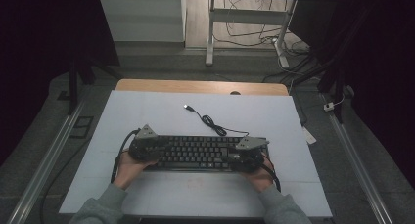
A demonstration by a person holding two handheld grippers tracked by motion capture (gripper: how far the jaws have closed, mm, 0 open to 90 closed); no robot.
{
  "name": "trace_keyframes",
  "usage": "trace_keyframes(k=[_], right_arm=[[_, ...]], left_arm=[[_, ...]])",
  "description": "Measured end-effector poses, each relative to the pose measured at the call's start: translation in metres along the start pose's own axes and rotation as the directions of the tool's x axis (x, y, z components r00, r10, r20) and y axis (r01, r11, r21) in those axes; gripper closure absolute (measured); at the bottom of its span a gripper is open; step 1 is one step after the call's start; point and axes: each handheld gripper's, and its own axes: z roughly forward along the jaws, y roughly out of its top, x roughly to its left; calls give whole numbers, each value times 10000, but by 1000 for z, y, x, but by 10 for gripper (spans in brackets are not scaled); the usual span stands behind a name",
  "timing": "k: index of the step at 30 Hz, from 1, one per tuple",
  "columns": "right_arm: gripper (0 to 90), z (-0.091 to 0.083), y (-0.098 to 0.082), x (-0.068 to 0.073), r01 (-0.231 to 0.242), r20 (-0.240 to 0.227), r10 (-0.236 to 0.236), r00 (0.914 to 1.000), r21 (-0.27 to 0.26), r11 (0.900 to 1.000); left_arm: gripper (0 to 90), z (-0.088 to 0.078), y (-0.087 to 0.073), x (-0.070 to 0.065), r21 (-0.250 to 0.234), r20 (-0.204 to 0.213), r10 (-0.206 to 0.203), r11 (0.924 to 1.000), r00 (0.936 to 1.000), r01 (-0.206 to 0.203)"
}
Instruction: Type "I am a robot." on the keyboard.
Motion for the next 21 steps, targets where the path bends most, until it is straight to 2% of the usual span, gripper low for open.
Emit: trace_keyframes(k=[8,13,21], right_arm=[[504,-1,0,-1,15,34,-15,10000,29,10000],[504,-1,0,-2,13,53,-14,10000,50,10000],[504,-1,0,-1,-4,51,4,10000,-7,10000]], left_arm=[[469,-8,-10,9,90,-298,-434,9990,9986,437],[432,-13,-14,12,109,-397,-589,9982,9975,594],[405,-12,-15,13,279,-484,-576,9979,9972,590]])
